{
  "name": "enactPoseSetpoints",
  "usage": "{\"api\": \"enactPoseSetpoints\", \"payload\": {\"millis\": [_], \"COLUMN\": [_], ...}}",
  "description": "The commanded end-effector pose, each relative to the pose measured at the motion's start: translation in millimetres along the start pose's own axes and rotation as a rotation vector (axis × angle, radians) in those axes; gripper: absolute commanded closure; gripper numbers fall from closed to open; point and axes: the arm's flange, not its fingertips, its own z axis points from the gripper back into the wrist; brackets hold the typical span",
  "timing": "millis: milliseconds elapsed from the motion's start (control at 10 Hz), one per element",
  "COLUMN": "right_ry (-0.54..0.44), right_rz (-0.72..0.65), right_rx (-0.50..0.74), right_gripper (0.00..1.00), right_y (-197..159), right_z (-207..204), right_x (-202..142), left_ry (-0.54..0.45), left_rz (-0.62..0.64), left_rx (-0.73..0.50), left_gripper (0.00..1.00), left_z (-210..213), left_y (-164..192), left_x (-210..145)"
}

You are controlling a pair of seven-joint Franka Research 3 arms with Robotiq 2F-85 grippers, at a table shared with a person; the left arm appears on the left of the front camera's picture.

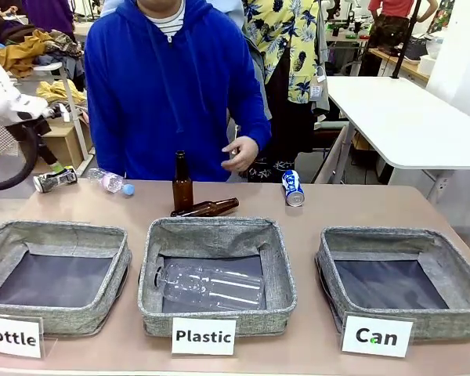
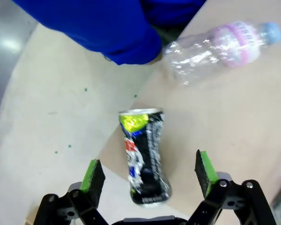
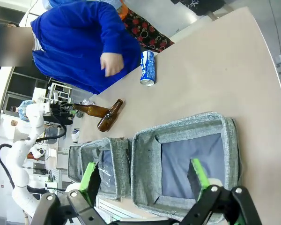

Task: Sort the can waste into the basket.
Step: Pick up the can waste from the table and place it in the right Fabric basket.

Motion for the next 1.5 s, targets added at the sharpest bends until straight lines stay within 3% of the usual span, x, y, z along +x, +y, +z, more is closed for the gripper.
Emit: {"api": "enactPoseSetpoints", "payload": {"millis": [0,300,500,1000,1100,1200,1300,1400], "right_ry": [-0.014,-0.014,-0.014,-0.014,-0.014,-0.014,-0.014,-0.014], "right_rz": [0.022,0.022,0.022,0.022,0.022,0.022,0.022,0.022], "right_rx": [0.022,0.022,0.022,0.022,0.022,0.022,0.022,0.022], "right_gripper": [0.00,0.00,0.00,0.00,0.00,0.00,0.00,0.00], "right_y": [-1,-1,-1,-1,-1,-1,-1,-1], "right_z": [-1,-1,-1,-1,-1,-1,-1,-1], "right_x": [3,3,3,3,3,3,3,3], "left_ry": [0.050,0.141,0.143,0.179,0.209,0.218,0.225,0.227], "left_rz": [0.022,-0.009,-0.024,-0.009,-0.012,-0.010,-0.010,-0.012], "left_rx": [0.068,0.037,-0.026,-0.041,-0.037,-0.038,-0.037,-0.037], "left_gripper": [0.00,0.00,0.00,0.00,0.41,0.60,1.00,1.00], "left_z": [-10,-30,-38,-47,-49,-49,-49,-49], "left_y": [20,25,29,34,35,34,35,35], "left_x": [13,19,19,19,20,19,19,19]}}
